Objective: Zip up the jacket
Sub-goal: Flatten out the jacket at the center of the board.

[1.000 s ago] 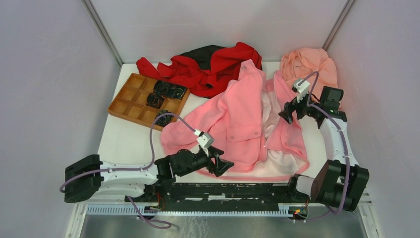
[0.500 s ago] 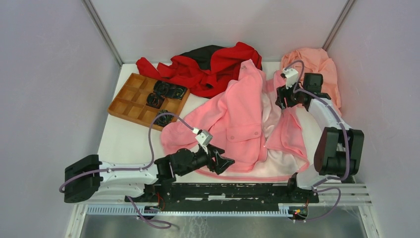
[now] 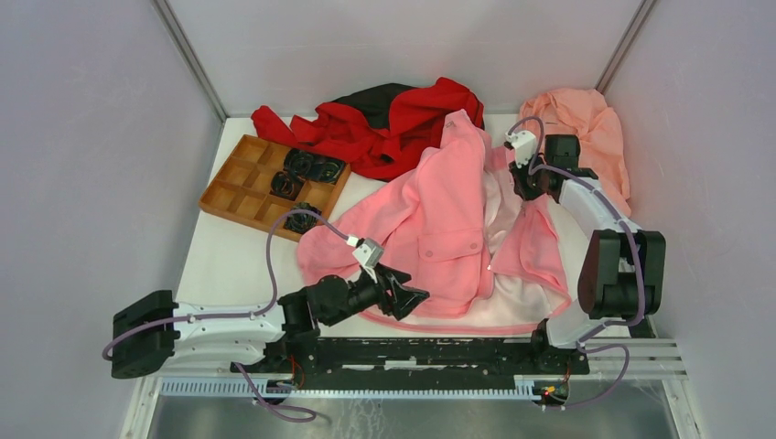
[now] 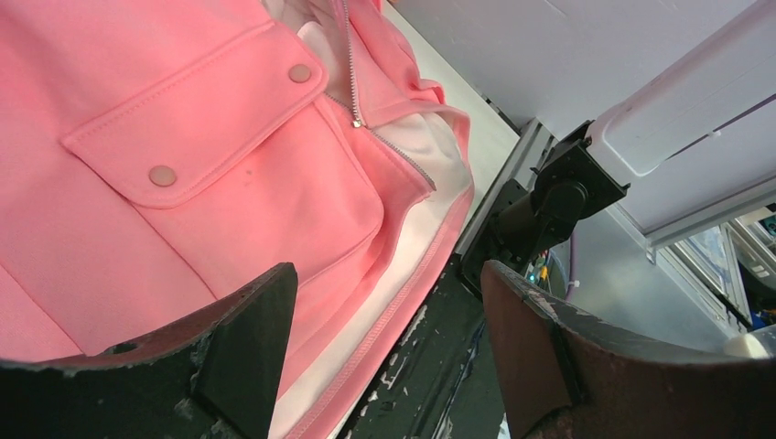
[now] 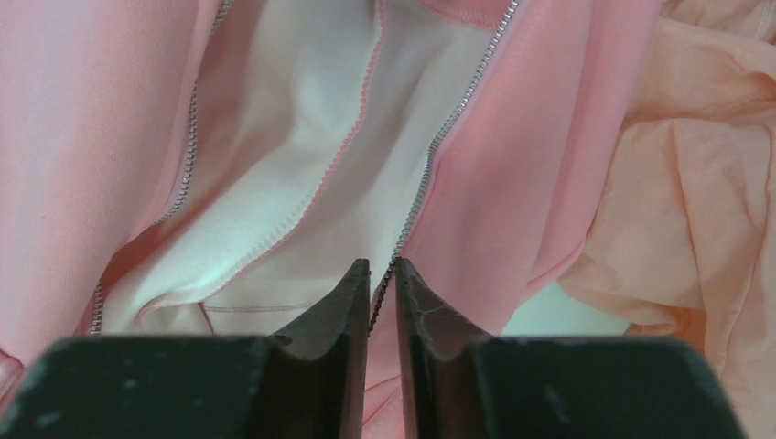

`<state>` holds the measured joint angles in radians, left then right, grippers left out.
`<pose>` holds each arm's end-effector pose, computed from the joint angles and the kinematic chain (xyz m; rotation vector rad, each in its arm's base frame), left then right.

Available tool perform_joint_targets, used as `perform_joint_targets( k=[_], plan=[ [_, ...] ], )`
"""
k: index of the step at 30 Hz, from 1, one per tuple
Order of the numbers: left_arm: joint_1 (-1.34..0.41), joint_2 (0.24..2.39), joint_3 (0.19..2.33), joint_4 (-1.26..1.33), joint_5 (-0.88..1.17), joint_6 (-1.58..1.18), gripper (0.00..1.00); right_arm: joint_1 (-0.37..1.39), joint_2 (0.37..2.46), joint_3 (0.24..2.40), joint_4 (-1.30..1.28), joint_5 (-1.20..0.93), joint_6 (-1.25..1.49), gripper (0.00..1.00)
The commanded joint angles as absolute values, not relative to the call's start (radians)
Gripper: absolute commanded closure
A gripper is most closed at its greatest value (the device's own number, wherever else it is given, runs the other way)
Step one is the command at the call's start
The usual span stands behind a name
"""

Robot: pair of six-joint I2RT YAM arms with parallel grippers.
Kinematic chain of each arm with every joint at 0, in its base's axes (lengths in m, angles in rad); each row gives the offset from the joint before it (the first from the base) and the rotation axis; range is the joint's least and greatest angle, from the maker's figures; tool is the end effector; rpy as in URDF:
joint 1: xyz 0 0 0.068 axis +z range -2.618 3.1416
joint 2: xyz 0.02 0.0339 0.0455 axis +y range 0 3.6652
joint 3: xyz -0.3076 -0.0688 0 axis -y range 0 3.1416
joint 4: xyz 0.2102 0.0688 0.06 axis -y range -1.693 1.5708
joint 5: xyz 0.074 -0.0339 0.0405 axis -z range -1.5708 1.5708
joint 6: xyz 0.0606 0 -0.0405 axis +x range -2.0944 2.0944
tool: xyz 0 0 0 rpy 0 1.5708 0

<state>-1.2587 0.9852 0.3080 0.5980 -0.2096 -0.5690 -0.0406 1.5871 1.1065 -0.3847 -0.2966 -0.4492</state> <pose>0.0686 -0.1715 0.2743 0.4409 1.7413 -1.1929 0.3252 0.0045 0.2766 -0.6128 2.3105 0.1329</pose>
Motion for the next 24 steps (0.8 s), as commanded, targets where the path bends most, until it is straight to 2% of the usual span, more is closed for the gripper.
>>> perform_joint_targets(
  k=[1, 5, 8, 18, 24],
  plan=[
    [-1.262, 0.954, 0.302, 0.604, -0.245, -0.600, 0.20, -0.026, 1.574, 1.120, -0.398, -0.242, -0.471, 0.84],
    [-1.262, 0.940, 0.293, 0.601, -0.250, -0.607, 0.20, -0.022, 1.529, 1.112, -0.406, -0.295, -0.460, 0.94],
    [-1.262, 0.931, 0.286, 0.599, -0.253, -0.611, 0.20, -0.019, 1.474, 1.088, -0.405, -0.358, -0.438, 0.97],
    [-1.261, 0.920, 0.289, 0.598, -0.259, -0.611, 0.20, 0.040, 1.323, 0.994, -0.410, -0.506, -0.387, 0.98],
    [-1.261, 0.946, 0.325, 0.625, -0.267, -0.603, 0.19, 0.073, 1.234, 0.822, -0.356, -0.537, -0.361, 0.98]
  ],
)
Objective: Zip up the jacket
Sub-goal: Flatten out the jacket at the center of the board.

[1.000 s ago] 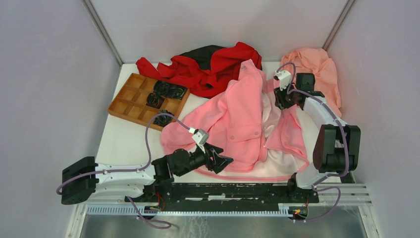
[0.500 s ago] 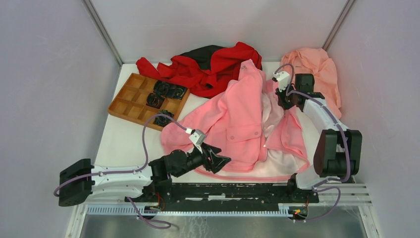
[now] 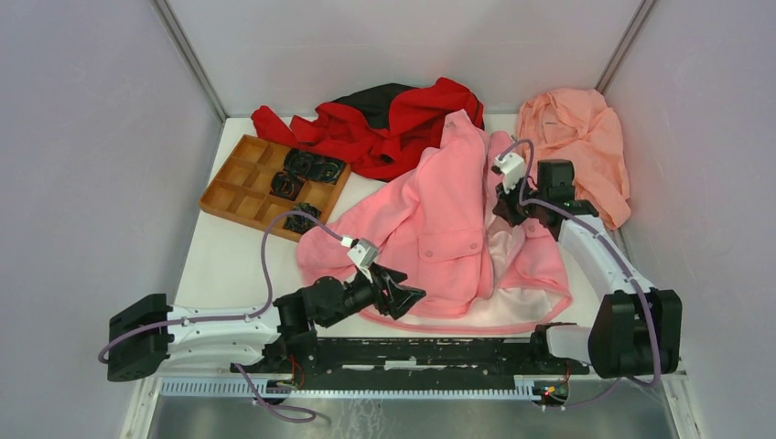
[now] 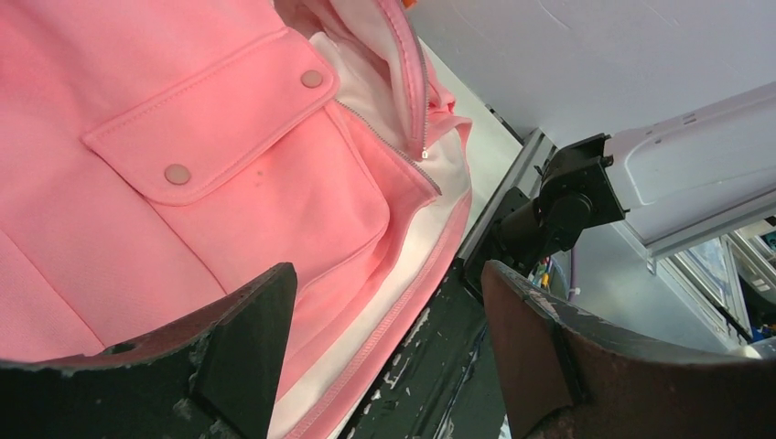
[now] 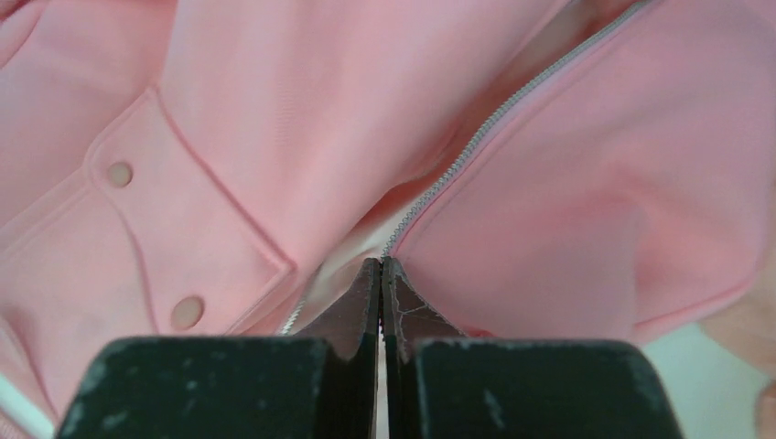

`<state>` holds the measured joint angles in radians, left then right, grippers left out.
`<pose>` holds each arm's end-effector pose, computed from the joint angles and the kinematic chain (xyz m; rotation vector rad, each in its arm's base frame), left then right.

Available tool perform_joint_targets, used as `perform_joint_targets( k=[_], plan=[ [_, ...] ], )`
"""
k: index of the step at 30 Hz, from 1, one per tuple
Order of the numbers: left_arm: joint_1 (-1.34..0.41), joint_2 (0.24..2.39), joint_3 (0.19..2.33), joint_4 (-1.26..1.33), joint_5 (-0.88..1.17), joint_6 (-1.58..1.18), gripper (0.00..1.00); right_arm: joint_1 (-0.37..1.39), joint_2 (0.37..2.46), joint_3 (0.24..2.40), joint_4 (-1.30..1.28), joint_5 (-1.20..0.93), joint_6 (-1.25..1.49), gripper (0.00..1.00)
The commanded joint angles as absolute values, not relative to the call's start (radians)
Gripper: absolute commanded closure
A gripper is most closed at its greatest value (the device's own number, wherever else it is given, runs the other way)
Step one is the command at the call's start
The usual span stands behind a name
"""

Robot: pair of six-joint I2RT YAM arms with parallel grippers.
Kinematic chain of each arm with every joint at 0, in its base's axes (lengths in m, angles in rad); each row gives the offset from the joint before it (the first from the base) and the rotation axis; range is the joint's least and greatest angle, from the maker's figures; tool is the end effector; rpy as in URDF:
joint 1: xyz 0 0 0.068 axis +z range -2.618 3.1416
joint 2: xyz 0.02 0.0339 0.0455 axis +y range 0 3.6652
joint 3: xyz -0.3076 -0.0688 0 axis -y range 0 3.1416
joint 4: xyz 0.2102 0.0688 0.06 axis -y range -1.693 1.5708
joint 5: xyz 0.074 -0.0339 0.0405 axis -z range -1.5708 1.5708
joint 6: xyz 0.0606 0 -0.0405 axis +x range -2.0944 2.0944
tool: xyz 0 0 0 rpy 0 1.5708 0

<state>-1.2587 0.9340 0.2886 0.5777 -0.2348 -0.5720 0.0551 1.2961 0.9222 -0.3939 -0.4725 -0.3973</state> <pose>0.0668 -0.1610 0.2733 0.4120 1.7318 -1.1836 0.2443 0.0411 0.2998 -0.7295 2.1433 0.3715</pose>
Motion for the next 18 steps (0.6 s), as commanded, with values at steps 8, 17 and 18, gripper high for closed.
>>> perform_joint_targets(
  k=[8, 17, 18],
  plan=[
    [-1.250, 1.070, 0.386, 0.703, -0.256, -0.638, 0.17, 0.075, 1.216, 0.710, -0.335, -0.679, -0.393, 0.87],
    [-1.151, 1.244, 0.437, 0.871, -0.124, -0.808, 0.16, -0.070, 1.137, 0.841, -0.336, -0.961, -0.434, 0.53],
    [-1.132, 1.275, 0.453, 0.900, -0.096, -0.840, 0.16, -0.093, 1.132, 0.846, -0.326, -0.995, -0.431, 0.51]
  ],
)
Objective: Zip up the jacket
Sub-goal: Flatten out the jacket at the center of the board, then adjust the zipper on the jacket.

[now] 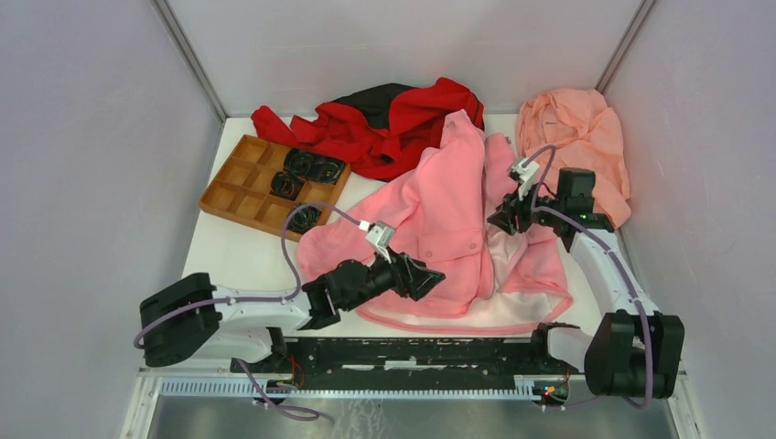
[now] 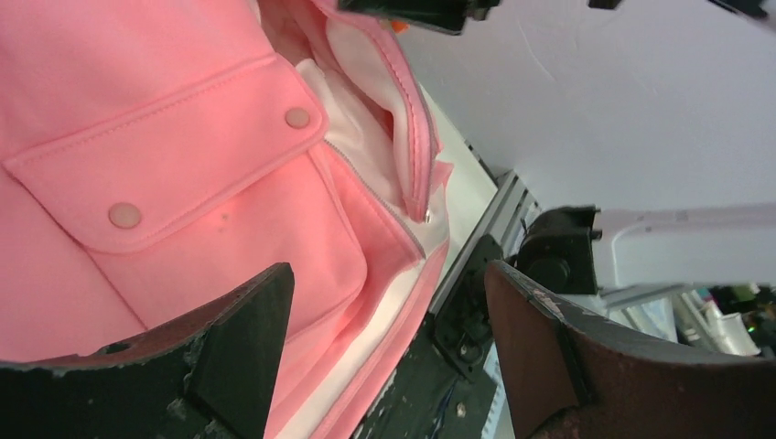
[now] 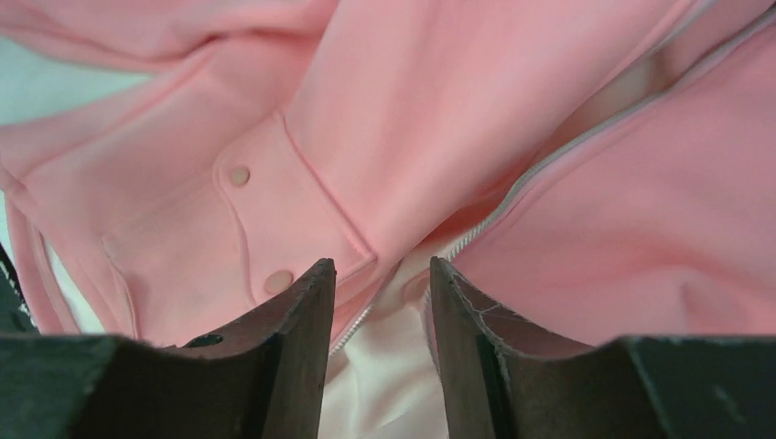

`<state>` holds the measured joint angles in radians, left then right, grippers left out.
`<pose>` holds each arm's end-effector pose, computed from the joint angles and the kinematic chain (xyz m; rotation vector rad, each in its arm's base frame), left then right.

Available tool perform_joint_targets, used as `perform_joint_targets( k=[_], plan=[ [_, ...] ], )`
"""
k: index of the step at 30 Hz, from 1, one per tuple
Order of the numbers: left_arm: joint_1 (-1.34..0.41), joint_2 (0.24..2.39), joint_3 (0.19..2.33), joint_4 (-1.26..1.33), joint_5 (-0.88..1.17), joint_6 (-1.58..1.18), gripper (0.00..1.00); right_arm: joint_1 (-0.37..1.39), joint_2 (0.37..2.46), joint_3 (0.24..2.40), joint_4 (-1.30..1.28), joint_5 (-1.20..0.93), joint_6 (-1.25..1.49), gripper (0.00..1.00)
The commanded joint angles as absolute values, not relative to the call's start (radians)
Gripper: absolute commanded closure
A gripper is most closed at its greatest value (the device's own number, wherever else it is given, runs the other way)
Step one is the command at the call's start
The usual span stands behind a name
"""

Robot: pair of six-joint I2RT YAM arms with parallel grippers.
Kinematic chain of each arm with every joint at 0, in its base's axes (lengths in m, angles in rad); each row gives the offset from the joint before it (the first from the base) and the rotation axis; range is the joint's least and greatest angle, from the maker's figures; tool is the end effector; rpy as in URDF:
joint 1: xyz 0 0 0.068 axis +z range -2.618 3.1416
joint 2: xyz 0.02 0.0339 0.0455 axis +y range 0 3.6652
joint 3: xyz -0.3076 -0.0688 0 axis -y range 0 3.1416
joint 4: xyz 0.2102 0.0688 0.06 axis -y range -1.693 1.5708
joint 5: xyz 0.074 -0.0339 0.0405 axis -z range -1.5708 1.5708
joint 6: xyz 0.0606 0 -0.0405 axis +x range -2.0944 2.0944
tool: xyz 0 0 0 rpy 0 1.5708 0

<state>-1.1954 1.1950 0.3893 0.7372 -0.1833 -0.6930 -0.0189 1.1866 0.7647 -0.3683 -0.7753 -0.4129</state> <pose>0.0943 -0.2092 0.2804 0.2974 1.7794 -1.2626 0.2043 0.0386 0.2840 -0.7739 2.0349 0.6671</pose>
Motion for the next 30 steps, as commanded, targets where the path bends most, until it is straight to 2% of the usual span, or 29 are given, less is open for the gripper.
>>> perform_joint_targets(
  k=[1, 6, 11, 22, 30],
  plan=[
    [-1.114, 1.304, 0.466, 0.928, -0.069, -0.869, 0.17, -0.110, 1.128, 0.846, -0.315, -1.038, -0.431, 0.48],
    [-1.072, 1.458, 0.560, 0.996, -0.005, -0.990, 0.18, -0.171, 1.130, 0.786, -0.274, -1.237, -0.445, 0.41],
    [-1.070, 1.558, 0.682, 0.867, -0.048, -1.056, 0.20, -0.215, 1.136, 0.794, -0.369, -1.277, -0.550, 0.36],
    [-1.075, 1.704, 1.042, 0.264, -0.254, -1.205, 0.20, -0.297, 1.040, 0.702, -0.158, -1.060, -0.352, 0.29],
    [-1.074, 1.871, 1.348, -0.053, -0.316, -1.236, 0.17, -0.335, 0.999, 0.661, -0.068, -0.867, -0.226, 0.23]
  ],
)
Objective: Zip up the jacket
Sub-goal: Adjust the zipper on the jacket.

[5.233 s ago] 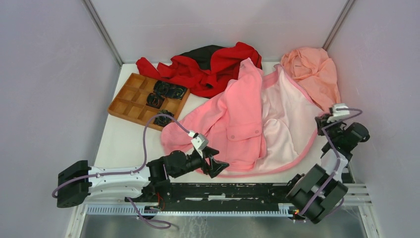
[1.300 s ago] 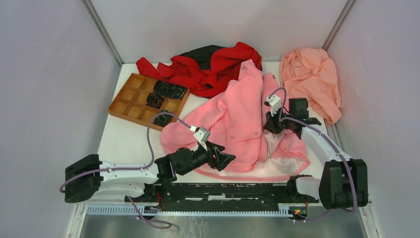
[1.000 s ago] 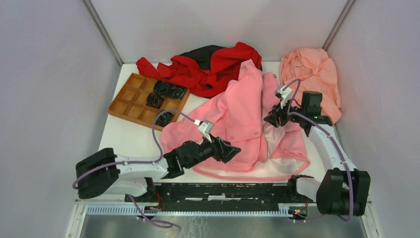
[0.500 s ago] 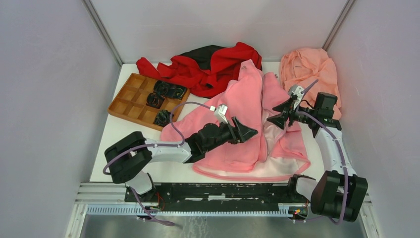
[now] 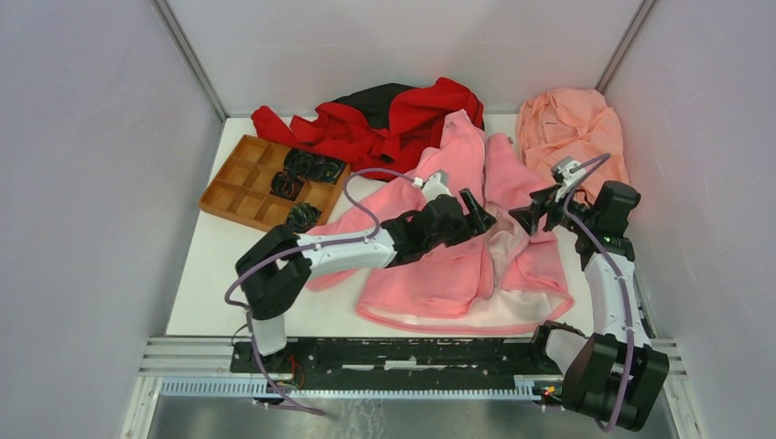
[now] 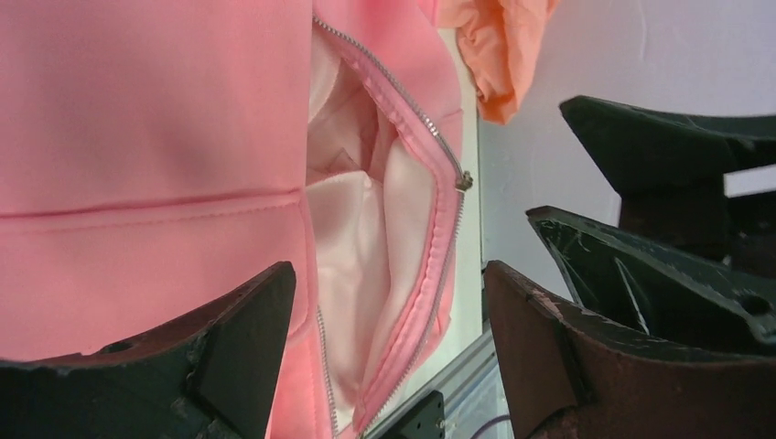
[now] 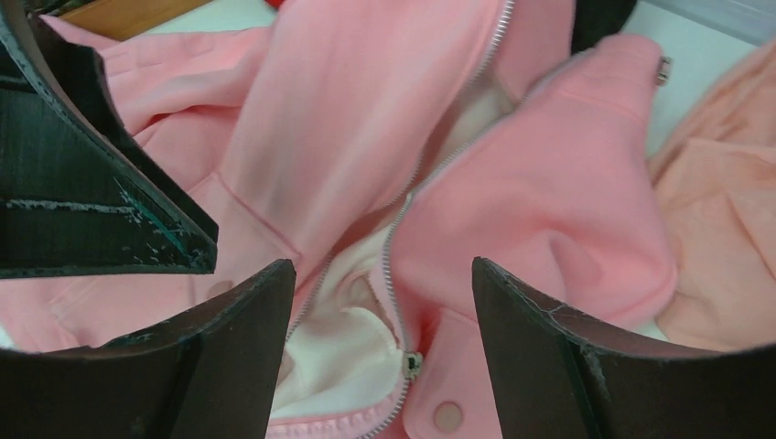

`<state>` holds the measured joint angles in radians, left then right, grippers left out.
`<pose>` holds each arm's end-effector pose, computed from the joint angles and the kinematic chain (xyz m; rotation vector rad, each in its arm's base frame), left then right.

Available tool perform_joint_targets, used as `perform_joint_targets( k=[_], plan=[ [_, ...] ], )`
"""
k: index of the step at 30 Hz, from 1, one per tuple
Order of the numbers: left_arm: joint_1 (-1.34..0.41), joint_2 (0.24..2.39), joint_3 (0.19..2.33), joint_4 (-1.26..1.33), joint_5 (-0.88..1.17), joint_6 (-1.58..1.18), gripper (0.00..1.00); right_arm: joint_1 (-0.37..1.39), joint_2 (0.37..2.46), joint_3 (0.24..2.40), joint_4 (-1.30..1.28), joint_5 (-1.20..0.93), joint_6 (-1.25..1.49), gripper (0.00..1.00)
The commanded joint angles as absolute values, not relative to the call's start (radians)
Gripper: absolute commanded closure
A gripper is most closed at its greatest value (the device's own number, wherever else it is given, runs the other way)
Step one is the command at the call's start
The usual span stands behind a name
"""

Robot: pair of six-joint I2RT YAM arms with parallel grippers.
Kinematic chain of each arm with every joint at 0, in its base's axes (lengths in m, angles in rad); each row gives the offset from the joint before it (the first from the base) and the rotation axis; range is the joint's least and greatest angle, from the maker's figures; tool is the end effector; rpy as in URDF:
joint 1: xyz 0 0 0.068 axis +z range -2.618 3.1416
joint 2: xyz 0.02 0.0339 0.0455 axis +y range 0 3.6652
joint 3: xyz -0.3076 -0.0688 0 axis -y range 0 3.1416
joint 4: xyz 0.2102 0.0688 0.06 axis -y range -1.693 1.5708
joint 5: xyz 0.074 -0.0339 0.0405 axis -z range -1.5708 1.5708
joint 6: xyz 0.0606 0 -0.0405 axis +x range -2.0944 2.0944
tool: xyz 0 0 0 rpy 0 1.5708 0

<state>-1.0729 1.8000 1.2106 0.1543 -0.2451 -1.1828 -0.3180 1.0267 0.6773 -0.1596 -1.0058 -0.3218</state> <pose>0.2127 -0.3606 0.2901 -0.2931 2.1844 -1.1504 0.1792 -0.0051 0.3092 -0.5806 1.7860 0.6032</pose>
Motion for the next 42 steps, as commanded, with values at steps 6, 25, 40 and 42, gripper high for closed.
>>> perform_joint_targets(
  k=[6, 25, 40, 42],
  plan=[
    [-1.069, 1.991, 1.554, -0.181, -0.322, -1.257, 0.16, -0.350, 0.961, 0.653, -0.035, -0.604, -0.143, 0.23],
    [-0.951, 2.226, 1.784, -0.105, -0.109, -1.375, 0.19, -0.354, 0.934, 0.630, -0.008, -0.589, -0.117, 0.24],
    [-0.948, 2.253, 1.751, 0.058, -0.005, -1.405, 0.31, -0.353, 0.932, 0.624, -0.008, -0.602, -0.115, 0.24],
    [-0.948, 2.260, 1.758, 0.060, 0.020, -1.405, 0.31, -0.354, 0.932, 0.624, -0.008, -0.602, -0.115, 0.24]
  ],
)
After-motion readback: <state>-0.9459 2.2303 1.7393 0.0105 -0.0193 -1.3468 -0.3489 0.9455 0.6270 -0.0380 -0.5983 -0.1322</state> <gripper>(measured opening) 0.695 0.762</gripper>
